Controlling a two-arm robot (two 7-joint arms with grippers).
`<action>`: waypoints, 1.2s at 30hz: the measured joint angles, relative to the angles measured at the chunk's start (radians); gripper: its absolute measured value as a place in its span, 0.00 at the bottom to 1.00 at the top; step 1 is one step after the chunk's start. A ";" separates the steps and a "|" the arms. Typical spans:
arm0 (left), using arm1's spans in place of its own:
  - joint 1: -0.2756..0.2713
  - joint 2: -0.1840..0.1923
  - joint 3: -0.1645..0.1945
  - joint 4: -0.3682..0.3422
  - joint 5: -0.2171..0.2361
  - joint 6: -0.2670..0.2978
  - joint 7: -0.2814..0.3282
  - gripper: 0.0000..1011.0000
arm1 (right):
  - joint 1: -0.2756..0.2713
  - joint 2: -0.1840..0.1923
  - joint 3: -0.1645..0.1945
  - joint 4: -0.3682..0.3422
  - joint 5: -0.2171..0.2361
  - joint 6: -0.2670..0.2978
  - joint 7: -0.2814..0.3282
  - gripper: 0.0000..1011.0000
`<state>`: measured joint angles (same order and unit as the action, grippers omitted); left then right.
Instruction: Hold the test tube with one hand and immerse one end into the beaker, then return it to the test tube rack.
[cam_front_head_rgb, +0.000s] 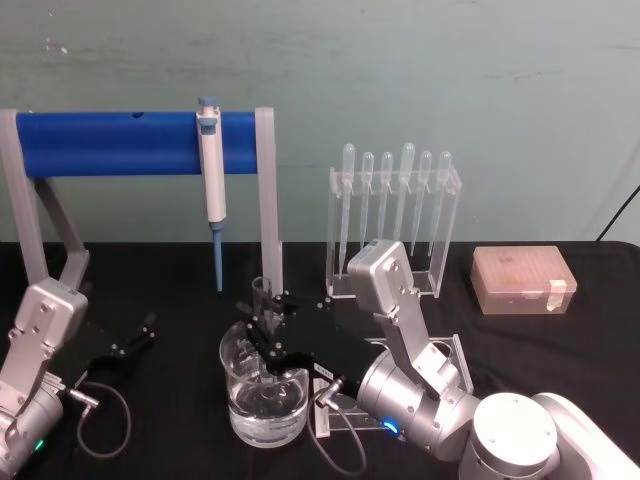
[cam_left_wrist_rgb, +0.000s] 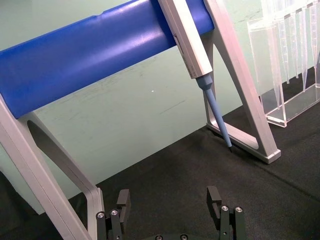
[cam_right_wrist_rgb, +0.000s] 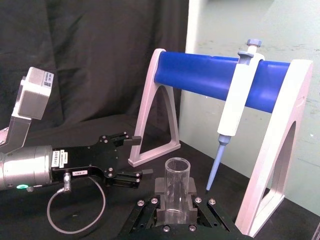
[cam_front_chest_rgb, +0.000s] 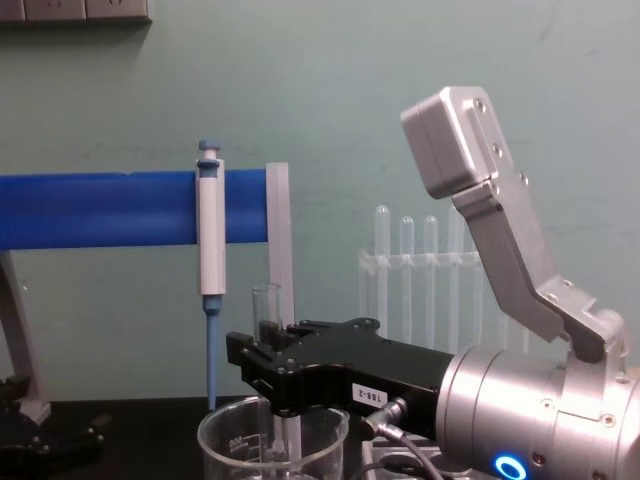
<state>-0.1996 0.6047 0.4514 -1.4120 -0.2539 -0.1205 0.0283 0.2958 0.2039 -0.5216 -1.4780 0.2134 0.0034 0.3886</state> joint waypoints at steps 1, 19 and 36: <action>0.000 0.000 0.000 0.000 0.000 0.000 0.000 0.99 | 0.000 0.000 0.000 0.000 0.000 0.000 0.000 0.23; 0.000 0.000 0.000 0.000 0.000 0.000 0.000 0.99 | 0.000 0.000 0.000 0.000 0.000 0.000 0.000 0.23; 0.000 0.000 0.000 0.000 0.000 0.000 0.000 0.99 | 0.000 0.000 0.000 0.000 0.000 0.000 0.000 0.23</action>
<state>-0.1996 0.6047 0.4514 -1.4120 -0.2539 -0.1206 0.0283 0.2958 0.2039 -0.5216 -1.4780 0.2134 0.0034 0.3886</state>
